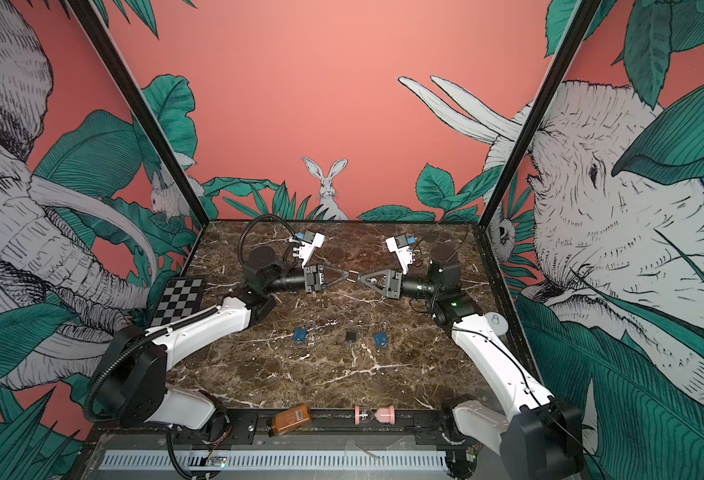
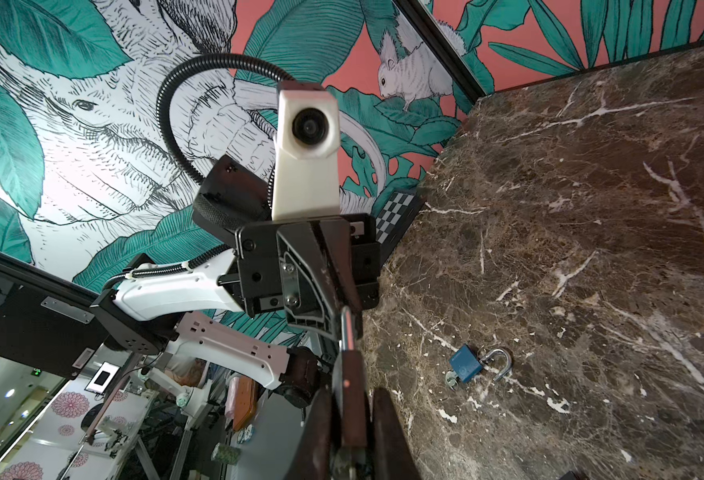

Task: Lock with the key

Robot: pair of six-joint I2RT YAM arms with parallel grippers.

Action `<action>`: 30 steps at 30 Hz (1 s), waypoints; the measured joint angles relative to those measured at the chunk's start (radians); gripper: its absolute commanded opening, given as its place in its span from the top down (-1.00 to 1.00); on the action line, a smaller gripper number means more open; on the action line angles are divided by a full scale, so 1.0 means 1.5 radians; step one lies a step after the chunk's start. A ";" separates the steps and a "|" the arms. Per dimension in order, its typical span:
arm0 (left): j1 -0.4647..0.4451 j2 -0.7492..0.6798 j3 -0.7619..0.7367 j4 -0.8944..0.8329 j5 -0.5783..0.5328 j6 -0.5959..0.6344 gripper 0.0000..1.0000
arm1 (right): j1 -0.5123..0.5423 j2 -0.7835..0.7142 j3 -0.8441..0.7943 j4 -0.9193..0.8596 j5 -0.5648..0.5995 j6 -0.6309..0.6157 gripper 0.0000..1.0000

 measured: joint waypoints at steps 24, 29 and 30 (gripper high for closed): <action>-0.028 -0.049 -0.025 -0.009 -0.064 0.046 1.00 | -0.003 0.009 -0.016 0.118 -0.033 0.060 1.00; -0.029 -0.045 -0.025 -0.007 -0.078 0.040 1.00 | 0.006 0.019 -0.016 0.129 -0.017 0.058 1.00; -0.029 -0.045 -0.025 -0.007 -0.081 0.039 1.00 | 0.009 0.022 -0.016 0.133 -0.012 0.056 1.00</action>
